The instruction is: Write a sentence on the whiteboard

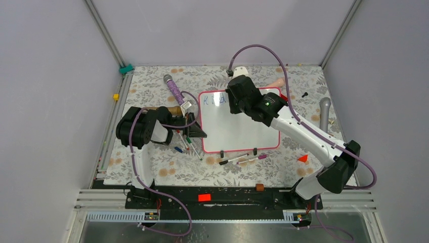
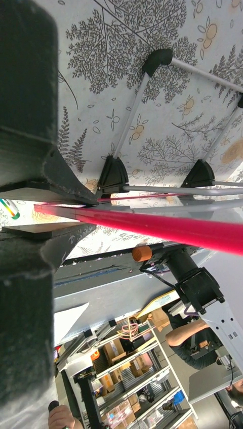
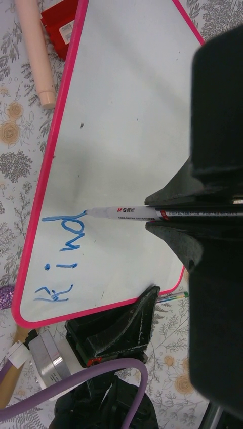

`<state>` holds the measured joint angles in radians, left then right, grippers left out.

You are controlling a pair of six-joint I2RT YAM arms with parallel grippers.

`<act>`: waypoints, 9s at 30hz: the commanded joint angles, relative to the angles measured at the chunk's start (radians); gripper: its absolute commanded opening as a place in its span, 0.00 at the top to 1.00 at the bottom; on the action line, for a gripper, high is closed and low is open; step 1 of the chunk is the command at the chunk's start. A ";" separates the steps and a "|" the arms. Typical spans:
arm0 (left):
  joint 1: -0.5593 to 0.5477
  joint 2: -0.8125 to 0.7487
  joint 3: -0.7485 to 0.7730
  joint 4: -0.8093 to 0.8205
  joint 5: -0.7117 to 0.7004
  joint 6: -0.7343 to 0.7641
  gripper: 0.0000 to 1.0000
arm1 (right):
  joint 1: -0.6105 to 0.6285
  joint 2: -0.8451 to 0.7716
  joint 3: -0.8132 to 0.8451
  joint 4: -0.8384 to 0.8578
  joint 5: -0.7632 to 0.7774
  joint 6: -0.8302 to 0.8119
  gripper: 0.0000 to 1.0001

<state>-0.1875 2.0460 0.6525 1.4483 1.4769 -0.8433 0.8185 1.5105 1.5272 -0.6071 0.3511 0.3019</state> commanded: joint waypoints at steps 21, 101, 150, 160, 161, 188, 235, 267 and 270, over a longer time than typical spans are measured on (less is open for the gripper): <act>0.002 -0.023 -0.043 0.030 -0.014 0.088 1.00 | 0.012 0.007 0.045 0.031 0.033 -0.010 1.00; -0.001 -0.023 -0.046 0.026 0.023 0.089 1.00 | 0.013 0.138 0.124 -0.116 0.055 0.034 1.00; -0.001 -0.029 -0.049 0.026 0.027 0.093 1.00 | -0.011 0.195 0.249 -0.138 0.136 0.002 1.00; 0.000 -0.029 -0.050 0.026 0.028 0.095 1.00 | -0.018 0.181 0.229 -0.140 0.163 0.007 1.00; 0.000 -0.028 -0.050 0.025 0.025 0.095 1.00 | -0.018 0.179 0.228 -0.140 0.164 0.007 1.00; -0.003 -0.028 -0.052 0.027 0.026 0.094 1.00 | -0.021 0.124 0.170 -0.158 0.104 0.053 1.00; -0.004 -0.028 -0.047 0.026 0.029 0.090 1.00 | -0.053 0.142 0.167 -0.151 0.147 0.064 1.00; -0.001 -0.027 -0.045 0.027 0.029 0.090 1.00 | -0.069 0.184 0.245 -0.163 0.134 0.044 1.00; -0.002 -0.027 -0.045 0.027 0.028 0.090 1.00 | -0.069 0.175 0.229 -0.139 0.109 0.039 1.00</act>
<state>-0.1864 2.0434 0.6125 1.4364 1.4452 -0.7898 0.7643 1.6741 1.7363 -0.7815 0.4698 0.3523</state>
